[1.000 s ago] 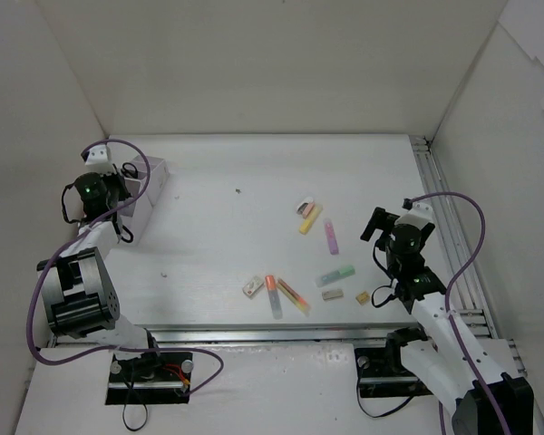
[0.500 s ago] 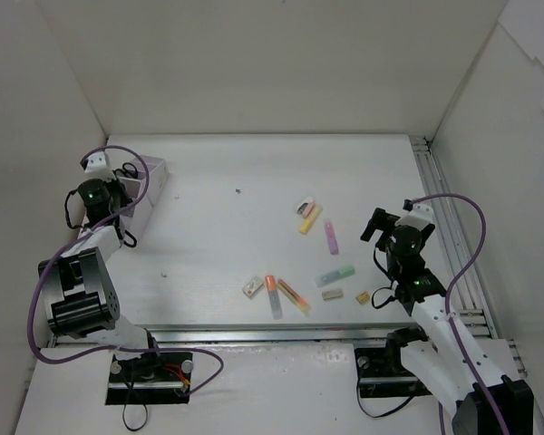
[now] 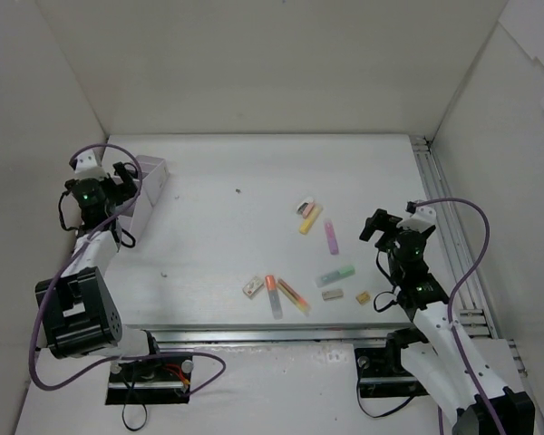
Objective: Sort the stationery into containers
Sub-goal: Pick up the pen from the corner of the board.
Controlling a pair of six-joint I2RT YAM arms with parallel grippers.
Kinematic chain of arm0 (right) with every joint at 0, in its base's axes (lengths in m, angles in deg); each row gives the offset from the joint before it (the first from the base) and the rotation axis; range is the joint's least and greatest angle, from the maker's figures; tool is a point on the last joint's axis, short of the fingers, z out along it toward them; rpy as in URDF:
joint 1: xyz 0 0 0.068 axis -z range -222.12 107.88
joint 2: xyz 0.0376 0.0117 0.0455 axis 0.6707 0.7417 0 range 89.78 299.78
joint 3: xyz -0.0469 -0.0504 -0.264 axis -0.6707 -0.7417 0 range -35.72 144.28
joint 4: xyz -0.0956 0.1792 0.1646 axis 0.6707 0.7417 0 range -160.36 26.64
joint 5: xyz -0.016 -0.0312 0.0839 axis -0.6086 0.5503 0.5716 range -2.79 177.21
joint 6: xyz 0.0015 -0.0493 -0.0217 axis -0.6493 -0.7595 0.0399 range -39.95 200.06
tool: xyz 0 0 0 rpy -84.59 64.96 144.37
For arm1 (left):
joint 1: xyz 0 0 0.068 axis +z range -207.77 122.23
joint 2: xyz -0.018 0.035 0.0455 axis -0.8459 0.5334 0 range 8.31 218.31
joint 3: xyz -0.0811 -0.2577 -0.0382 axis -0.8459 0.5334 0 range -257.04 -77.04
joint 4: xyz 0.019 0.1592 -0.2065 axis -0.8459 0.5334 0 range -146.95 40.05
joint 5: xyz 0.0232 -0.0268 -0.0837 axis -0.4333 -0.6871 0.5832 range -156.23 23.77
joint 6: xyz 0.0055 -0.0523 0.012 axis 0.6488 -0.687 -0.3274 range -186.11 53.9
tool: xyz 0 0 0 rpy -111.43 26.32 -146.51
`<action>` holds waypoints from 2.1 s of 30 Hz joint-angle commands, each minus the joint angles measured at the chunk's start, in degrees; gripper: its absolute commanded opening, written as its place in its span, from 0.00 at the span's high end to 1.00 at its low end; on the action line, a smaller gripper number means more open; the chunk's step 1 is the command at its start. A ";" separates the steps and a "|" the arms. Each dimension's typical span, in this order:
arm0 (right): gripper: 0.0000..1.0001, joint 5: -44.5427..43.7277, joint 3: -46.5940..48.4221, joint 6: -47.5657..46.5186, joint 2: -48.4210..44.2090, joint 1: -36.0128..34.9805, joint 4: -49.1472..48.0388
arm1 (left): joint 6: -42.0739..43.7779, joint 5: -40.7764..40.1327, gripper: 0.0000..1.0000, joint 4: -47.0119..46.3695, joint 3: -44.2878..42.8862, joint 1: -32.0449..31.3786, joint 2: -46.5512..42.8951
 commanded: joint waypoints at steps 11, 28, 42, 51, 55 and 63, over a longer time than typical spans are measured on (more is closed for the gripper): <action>0.02 10.41 12.61 3.35 14.76 -0.18 7.17 | -9.22 8.12 0.00 23.42 -12.06 -1.06 -17.52; 0.02 12.33 17.11 5.91 16.45 -1.06 25.18 | -7.73 9.91 0.01 31.23 -11.36 -12.91 -13.13; 0.10 11.56 20.36 4.84 31.03 -33.74 32.48 | -5.00 -5.91 0.01 39.42 -11.19 -32.34 -11.99; 0.23 15.08 19.32 11.34 33.24 -48.78 33.63 | -4.65 -9.62 0.01 40.38 -8.90 -34.29 -14.27; 0.23 14.30 17.82 14.25 33.23 -53.95 33.54 | -4.65 -10.05 0.01 40.03 -8.81 -34.81 -14.62; 0.39 7.18 19.84 13.81 41.23 -55.38 32.04 | -5.18 -10.41 0.00 38.80 -8.02 -35.34 -14.18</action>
